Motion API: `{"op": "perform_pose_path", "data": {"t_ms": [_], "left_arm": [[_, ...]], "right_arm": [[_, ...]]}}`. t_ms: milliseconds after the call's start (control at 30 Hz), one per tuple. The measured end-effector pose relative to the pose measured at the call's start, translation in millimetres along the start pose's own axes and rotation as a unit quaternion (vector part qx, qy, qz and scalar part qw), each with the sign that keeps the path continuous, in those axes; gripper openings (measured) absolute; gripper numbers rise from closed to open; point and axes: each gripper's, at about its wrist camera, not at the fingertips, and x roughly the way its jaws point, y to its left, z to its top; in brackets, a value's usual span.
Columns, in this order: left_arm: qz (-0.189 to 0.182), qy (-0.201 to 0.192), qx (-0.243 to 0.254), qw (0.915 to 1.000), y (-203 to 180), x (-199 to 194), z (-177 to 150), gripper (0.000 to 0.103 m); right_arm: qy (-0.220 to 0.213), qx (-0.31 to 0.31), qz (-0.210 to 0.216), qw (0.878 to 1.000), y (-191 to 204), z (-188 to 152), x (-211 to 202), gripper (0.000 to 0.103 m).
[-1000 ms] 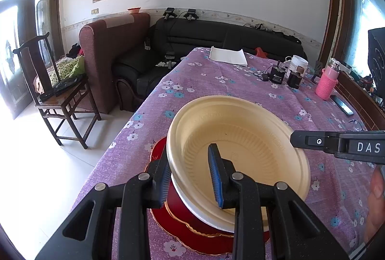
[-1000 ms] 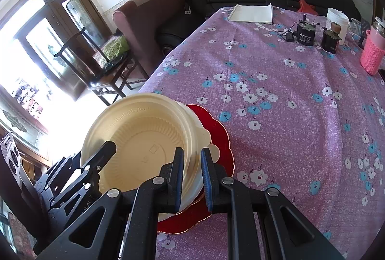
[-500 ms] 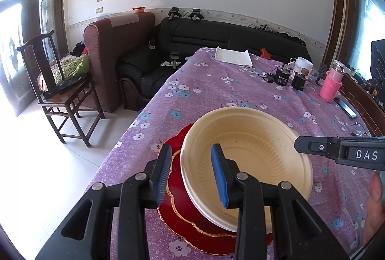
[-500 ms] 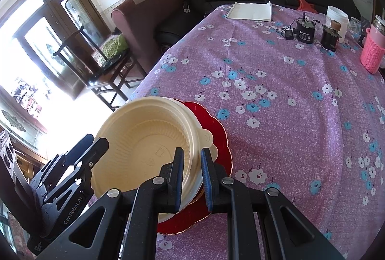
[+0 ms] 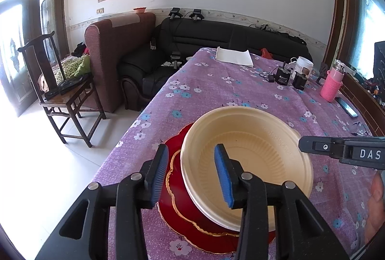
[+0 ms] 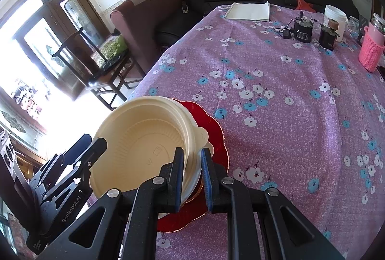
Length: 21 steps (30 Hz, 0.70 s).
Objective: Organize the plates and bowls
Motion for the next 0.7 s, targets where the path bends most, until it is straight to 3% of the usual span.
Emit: {"op": "perform_pose_path", "data": {"t_ms": [700], "left_arm": [[0.003, -0.002, 0.004, 1.0, -2.2, -4.7, -1.0, 0.044]], "right_arm": [[-0.002, 0.001, 0.004, 1.0, -3.0, -6.6, -7.0, 0.017]]}}
